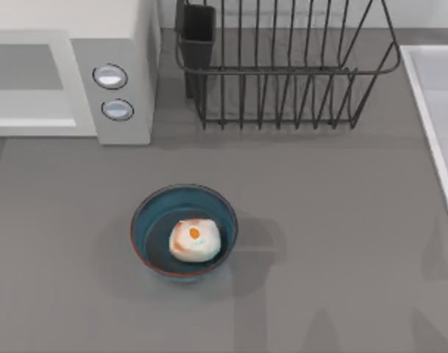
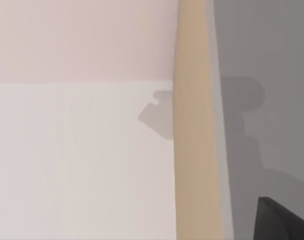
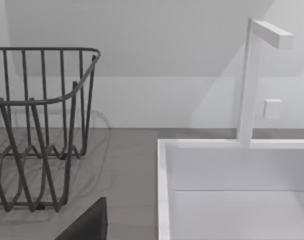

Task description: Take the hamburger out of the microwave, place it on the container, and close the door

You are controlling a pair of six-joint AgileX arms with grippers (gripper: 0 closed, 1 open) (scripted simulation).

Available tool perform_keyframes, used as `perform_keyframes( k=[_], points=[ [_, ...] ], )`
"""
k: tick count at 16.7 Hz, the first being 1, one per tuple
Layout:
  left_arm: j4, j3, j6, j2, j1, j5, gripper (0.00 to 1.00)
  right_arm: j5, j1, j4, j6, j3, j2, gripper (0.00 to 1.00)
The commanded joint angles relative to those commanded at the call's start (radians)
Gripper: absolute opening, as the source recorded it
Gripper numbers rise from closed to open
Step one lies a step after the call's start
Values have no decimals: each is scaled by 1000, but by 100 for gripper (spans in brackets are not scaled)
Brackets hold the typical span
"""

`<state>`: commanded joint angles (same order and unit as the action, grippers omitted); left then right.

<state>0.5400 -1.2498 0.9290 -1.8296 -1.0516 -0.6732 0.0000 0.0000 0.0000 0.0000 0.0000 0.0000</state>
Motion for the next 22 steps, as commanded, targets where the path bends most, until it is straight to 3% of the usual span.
perform_keyframes(
  k=[4, 10, 18, 22],
  points=[
    [-145, 106, 3, -50, -3, -2, 0, 0, 0, 0, 0, 0, 0, 100],
    [-154, 118, 0, -47, 3, -2, 0, 0, 0, 0, 0, 0, 0, 100],
    [-301, 437, -150, 201, 138, 65, 0, 0, 0, 0, 0, 0, 0, 100],
    [-340, 501, -188, 261, 173, 82, 0, 0, 0, 0, 0, 0, 0, 100]
  ],
)
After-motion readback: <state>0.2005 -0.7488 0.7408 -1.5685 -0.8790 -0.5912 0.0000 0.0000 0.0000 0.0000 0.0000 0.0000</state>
